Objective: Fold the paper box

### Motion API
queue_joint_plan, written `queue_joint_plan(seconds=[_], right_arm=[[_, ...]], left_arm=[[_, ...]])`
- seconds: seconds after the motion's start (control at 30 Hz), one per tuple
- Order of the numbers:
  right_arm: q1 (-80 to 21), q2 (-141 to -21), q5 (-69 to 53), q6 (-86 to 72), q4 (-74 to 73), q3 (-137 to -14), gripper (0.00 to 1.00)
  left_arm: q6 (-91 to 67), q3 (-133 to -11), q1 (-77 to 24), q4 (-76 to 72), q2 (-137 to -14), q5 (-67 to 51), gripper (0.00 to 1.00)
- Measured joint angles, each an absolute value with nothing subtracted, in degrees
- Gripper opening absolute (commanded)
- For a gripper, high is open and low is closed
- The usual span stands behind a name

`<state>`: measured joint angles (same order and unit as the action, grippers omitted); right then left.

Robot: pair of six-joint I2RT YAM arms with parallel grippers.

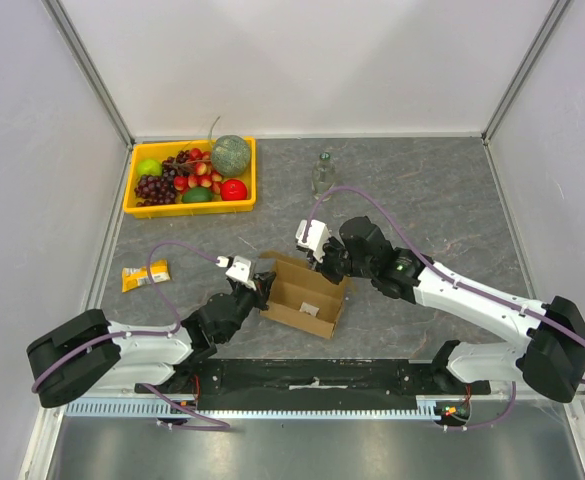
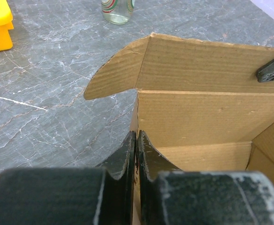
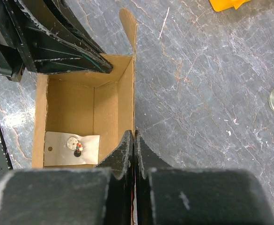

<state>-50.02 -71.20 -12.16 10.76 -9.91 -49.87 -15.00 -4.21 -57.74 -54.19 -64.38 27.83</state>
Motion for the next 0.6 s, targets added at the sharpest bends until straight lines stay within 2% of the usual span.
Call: queue_joint_plan(seconds=[0.27,0.6], right_arm=[[-50.04,-70.3,-12.14,10.96,-8.84,-49.28,0.0],[-50.17,-69.6,-12.14,11.11,-8.19,-49.15,0.0]], left_arm=[[-15.14,-4.05,-57.74,-50.94,-59.42,25.34,0.26],[-16.64,-3.92,-57.74,-42.37,-48.9,23.75,0.31]])
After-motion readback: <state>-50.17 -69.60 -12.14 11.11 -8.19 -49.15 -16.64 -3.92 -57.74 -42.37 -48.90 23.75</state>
